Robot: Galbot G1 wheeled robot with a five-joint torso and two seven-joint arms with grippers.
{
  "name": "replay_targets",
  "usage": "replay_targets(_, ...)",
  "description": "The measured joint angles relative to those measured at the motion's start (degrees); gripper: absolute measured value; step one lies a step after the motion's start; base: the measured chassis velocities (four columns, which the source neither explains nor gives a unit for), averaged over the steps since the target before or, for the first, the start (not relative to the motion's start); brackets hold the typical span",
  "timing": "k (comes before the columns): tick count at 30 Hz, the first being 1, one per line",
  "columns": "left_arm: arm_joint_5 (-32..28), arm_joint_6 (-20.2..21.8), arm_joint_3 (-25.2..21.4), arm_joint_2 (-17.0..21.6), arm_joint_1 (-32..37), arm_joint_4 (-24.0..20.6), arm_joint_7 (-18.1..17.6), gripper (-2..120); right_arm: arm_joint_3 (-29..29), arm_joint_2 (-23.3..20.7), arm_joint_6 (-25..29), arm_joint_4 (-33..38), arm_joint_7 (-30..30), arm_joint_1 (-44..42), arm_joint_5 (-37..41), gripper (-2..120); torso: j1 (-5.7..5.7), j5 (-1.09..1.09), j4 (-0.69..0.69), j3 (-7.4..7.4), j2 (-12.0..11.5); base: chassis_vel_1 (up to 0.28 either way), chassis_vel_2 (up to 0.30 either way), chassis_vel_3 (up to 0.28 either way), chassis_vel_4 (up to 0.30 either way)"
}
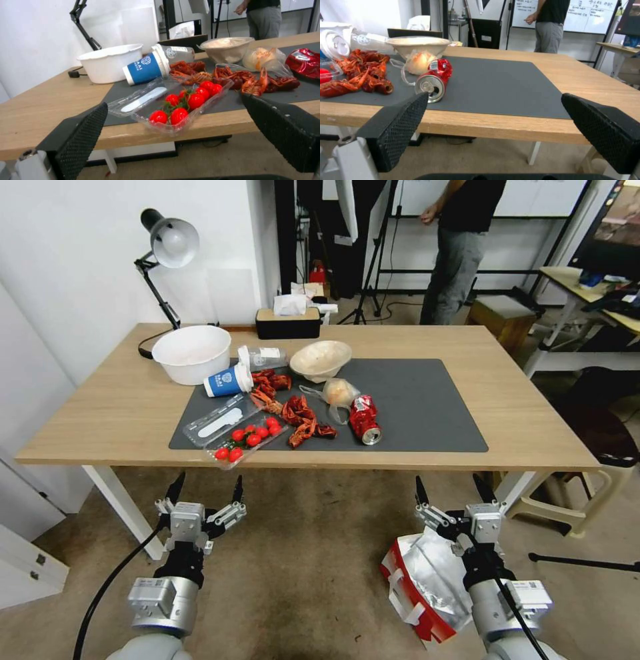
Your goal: Pick up the food delivery bag from the floor and place it on the table.
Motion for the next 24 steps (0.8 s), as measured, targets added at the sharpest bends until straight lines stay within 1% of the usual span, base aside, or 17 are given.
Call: replay_targets(24,0.0,0.0,0.0,0.0,0.0,0.0,0.0,100,0.0,0.0,0.0,0.0,0.0,0.0,0.0,100,0.00,0.00,0.00,0.00,0.0,0.000,0.000,0.000,0.000)
